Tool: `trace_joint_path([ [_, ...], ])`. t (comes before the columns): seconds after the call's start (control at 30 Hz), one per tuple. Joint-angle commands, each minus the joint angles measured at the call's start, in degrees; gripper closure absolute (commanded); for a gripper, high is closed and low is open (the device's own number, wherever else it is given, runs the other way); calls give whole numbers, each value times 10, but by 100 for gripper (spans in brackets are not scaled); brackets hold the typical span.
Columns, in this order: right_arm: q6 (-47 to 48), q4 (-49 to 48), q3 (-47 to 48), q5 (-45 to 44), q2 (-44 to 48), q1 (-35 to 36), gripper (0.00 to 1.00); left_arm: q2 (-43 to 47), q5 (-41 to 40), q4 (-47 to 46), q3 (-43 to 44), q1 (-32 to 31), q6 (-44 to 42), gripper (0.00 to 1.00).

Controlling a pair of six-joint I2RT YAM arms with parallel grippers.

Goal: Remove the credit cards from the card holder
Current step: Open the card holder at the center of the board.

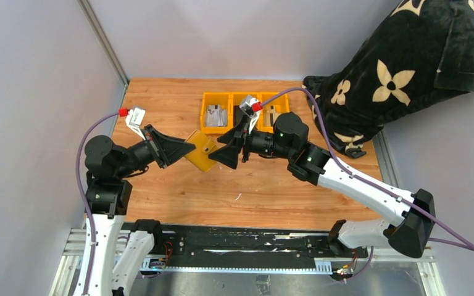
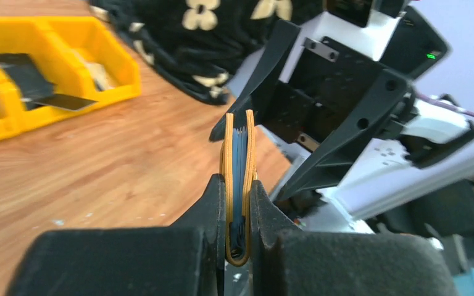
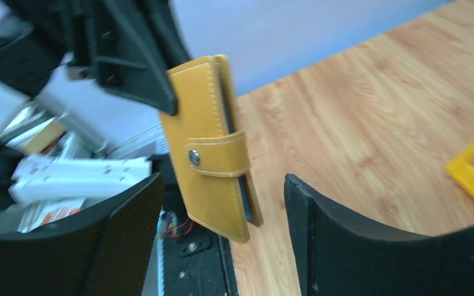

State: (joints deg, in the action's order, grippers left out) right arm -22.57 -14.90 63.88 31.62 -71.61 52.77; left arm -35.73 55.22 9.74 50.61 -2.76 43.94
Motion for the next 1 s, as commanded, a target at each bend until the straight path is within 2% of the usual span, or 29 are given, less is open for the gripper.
trace_joint_path([
  [0.0, 67, 72, 26, -227, 19, 38, 22, 1, -104, 130, 39, -2, -141, 100],
  [0.1, 118, 99, 45, -342, 10, 83, 20, -5, -134, 160, 45, -2, -169, 100],
  [0.23, 174, 125, 86, -421, -31, 136, 24, -11, -158, 176, 42, -2, -181, 100],
  [0.47, 201, 138, 143, -453, -99, 168, 35, -10, -164, 171, 39, -2, -174, 100],
  [0.63, 214, 130, 147, -482, -117, 183, 41, -13, -164, 167, 40, -2, -167, 100],
  [0.9, 256, 134, 184, -552, -170, 205, 52, -36, -156, 166, 52, -2, -141, 100],
  [0.97, 265, 139, 193, -583, -183, 212, 58, -35, -158, 164, 50, -2, -138, 100],
])
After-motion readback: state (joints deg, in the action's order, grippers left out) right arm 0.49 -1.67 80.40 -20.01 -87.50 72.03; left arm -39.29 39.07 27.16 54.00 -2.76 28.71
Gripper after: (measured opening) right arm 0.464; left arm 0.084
